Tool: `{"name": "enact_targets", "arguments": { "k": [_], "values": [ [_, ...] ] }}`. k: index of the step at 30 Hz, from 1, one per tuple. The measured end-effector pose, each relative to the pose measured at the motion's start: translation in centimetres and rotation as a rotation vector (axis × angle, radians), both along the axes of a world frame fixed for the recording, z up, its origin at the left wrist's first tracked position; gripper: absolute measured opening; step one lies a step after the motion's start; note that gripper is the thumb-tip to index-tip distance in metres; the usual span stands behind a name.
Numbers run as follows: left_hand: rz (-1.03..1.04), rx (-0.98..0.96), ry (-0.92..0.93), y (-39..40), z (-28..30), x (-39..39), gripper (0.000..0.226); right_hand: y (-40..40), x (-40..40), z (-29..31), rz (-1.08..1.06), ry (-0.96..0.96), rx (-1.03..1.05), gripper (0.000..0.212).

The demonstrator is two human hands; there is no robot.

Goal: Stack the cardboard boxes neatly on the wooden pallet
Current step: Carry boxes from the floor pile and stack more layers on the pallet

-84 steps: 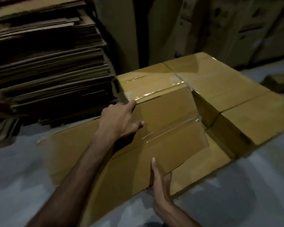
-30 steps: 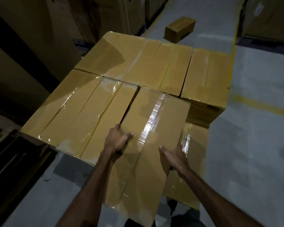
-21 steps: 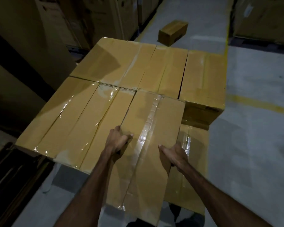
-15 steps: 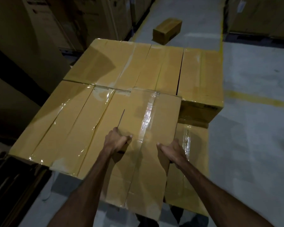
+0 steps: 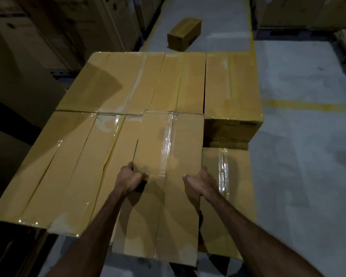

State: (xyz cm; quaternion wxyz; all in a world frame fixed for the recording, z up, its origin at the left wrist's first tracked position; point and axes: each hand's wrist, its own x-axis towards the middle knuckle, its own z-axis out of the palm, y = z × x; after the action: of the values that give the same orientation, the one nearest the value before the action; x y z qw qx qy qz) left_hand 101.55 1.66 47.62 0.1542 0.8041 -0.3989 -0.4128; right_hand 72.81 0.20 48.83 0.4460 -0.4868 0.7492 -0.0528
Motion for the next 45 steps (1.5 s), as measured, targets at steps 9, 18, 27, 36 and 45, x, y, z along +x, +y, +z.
{"name": "enact_targets", "arguments": {
  "k": [9, 18, 27, 36, 45],
  "values": [
    [-0.113, 0.041, -0.247, -0.7, -1.0, -1.0, 0.09, -0.4, 0.3, -1.4, -0.025, 0.009, 0.006, 0.08],
    [-0.16, 0.077, -0.249, -1.1, -0.9, -1.7, 0.084, -0.5, 0.6, -3.7, -0.048, 0.035, -0.006, 0.071],
    [-0.269, -0.057, -0.35, 1.4, -1.0, -2.6, 0.064, 0.8, -0.3, -6.0, -0.071, -0.045, -0.038, 0.069],
    [-0.313, -0.154, -0.39, 13.4, -2.4, -5.0, 0.076, 4.1, -1.1, -6.8, -0.03, -0.143, 0.04, 0.083],
    [-0.203, -0.101, -0.491, 23.7, -4.1, -7.9, 0.082, 6.1, -3.0, -6.5, 0.152, -0.112, 0.068, 0.072]
  ]
}}
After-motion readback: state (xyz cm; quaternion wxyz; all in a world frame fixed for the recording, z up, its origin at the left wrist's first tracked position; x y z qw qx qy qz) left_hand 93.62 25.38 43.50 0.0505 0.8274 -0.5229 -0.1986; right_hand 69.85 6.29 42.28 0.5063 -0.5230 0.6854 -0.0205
